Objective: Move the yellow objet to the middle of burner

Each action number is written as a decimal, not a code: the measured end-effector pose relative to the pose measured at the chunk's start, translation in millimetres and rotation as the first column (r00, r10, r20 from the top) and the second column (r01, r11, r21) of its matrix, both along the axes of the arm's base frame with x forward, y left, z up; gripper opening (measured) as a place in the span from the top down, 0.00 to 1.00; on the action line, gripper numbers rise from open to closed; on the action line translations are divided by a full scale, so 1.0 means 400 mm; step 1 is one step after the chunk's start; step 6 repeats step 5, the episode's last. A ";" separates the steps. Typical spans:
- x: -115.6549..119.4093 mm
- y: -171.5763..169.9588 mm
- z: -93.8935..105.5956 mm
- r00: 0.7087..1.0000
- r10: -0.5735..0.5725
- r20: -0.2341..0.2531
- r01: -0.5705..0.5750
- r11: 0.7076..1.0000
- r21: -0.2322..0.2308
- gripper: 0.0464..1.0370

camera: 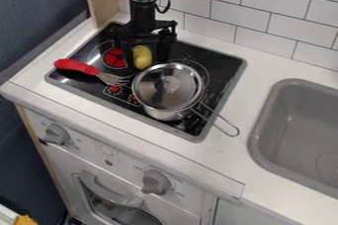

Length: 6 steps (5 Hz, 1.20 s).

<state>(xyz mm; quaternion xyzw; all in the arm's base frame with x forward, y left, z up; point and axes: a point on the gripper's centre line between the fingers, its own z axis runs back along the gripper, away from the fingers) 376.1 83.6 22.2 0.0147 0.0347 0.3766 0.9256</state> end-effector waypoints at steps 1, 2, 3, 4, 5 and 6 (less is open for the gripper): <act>0.020 -0.007 0.032 0.999 -0.045 0.013 0.045 0.999 -0.025 0.03; 0.025 -0.013 0.044 0.998 -0.063 0.019 0.064 0.997 -0.043 0.04; 0.038 -0.016 0.082 0.994 -0.081 0.078 0.085 0.995 -0.045 0.04; 0.040 -0.014 0.098 0.992 -0.084 0.093 0.088 0.995 -0.038 0.04; 0.045 -0.017 0.098 0.990 -0.099 0.102 0.102 0.994 -0.029 0.04; 0.045 -0.017 0.098 0.990 -0.099 0.102 0.102 0.994 -0.029 0.04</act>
